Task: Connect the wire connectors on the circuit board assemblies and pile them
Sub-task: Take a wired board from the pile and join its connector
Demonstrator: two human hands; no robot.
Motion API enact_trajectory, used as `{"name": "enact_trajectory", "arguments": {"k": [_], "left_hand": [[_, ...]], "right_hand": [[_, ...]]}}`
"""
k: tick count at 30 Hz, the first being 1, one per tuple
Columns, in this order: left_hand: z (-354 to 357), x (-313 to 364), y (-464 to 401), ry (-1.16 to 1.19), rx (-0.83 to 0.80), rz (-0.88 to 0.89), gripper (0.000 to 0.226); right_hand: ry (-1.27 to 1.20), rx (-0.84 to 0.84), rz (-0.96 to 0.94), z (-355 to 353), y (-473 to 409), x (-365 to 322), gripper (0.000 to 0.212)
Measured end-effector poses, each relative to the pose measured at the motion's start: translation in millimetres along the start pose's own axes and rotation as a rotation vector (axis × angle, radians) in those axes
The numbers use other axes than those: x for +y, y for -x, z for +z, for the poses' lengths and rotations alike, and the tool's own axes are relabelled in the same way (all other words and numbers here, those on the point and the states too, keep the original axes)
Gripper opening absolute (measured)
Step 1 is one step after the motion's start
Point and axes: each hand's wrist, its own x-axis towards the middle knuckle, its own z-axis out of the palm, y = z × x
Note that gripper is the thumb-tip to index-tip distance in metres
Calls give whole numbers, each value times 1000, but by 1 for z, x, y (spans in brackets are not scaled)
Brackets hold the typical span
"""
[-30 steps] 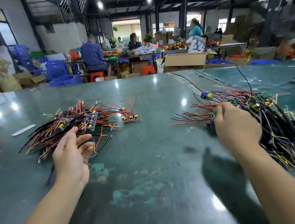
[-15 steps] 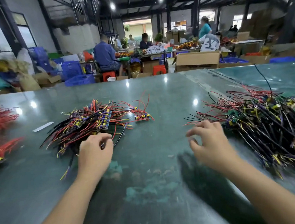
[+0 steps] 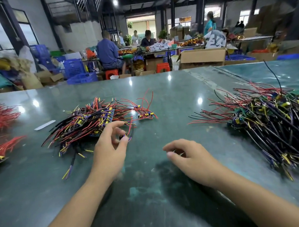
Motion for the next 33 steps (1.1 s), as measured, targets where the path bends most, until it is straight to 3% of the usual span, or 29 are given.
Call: {"name": "enact_trajectory", "arguments": {"k": [2,5,9,15,19,24,27,33], "left_hand": [[7,11,9,185,-48,90,42],[16,20,22,284,-180,142,40],[23,24,31,312,-286,127,43],[26,25,32,379,-257,-56,34],[27,25,31,244,-355,-106,21],[25,24,26,246,-251,-148,3],[23,24,24,313,-161,-224,17],[17,26,14,809,54,-558,19]], "right_hand": [[-267,-53,86,2,0,-7,17],[-630,-71,110,6,3,-21,18],[-669,26,22,5,2,-22,18],[-603,98,-29,6,1,-17,19],[-499,94,-38,8,1,-14,22],[-356,127,-114,8,1,-11,10],[-399,129,-174,7,2,-13,13],[-467,179,-348,5,2,-13,16]]}}
